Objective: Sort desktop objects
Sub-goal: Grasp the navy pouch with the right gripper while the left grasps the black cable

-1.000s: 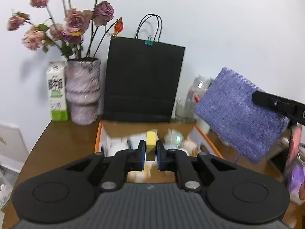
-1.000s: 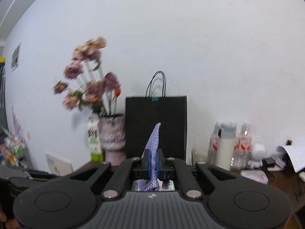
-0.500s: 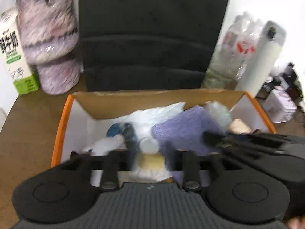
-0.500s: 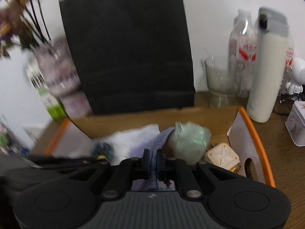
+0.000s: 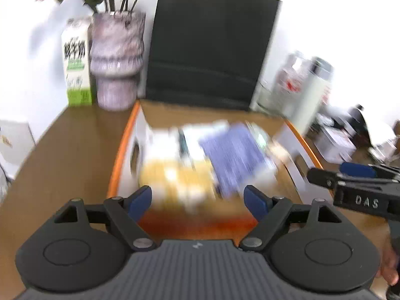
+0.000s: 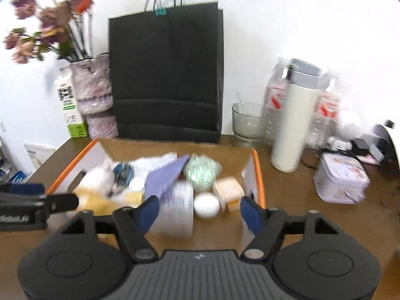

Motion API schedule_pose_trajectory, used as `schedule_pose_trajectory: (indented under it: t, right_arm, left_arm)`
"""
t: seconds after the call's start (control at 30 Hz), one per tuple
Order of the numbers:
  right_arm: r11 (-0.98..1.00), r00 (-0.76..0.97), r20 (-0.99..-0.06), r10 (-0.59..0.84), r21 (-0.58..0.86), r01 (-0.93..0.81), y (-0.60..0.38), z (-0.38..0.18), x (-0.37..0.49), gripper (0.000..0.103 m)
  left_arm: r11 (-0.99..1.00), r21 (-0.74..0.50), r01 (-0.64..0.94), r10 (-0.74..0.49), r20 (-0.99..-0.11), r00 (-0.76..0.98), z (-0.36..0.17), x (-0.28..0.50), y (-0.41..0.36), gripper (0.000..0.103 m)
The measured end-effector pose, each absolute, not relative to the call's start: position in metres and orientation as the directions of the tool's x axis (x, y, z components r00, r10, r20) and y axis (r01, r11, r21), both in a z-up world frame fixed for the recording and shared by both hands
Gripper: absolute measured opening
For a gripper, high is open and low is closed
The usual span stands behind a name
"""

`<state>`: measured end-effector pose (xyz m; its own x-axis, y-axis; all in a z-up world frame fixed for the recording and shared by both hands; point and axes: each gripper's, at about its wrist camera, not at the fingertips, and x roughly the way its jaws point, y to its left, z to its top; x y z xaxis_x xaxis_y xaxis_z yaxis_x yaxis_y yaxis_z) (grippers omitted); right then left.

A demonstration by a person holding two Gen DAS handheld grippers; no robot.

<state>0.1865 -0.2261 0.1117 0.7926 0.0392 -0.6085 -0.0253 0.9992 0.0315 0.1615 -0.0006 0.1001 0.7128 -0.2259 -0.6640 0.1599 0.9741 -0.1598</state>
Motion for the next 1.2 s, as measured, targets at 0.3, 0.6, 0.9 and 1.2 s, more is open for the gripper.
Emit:
schedule_pose_trajectory:
  t: [0.3, 0.6, 0.9, 1.2]
  right_arm:
    - [0.998, 0.809, -0.586, 0.055, 0.068, -0.019, -0.213, 0.069, 0.026, 0.080]
    - [0.999, 0.850, -0.526, 0.033, -0.003, -0.041, -0.184, 0.034, -0.071, 0.080]
    - [1.000, 0.842, -0.540, 0.000, 0.000, 0.001, -0.196, 0.036, -0.051, 0.083]
    - [0.998, 0.800, -0.598, -0.059, -0.009, 0.067, -0.211, 0.025, 0.022, 0.083]
  left_arm:
    - [0.970, -0.091, 0.224, -0.236, -0.553, 0.799, 0.066, -0.004, -0.001, 0.098]
    - [0.973, -0.075, 0.218, -0.223, -0.550, 0.805, 0.030, -0.072, 0.008, 0.098]
    - [0.966, -0.122, 0.226, -0.256, -0.517, 0.816, 0.041, -0.031, 0.007, 0.085]
    - [0.925, -0.188, 0.331, -0.378, -0.561, 0.737, 0.048, 0.051, -0.019, 0.068]
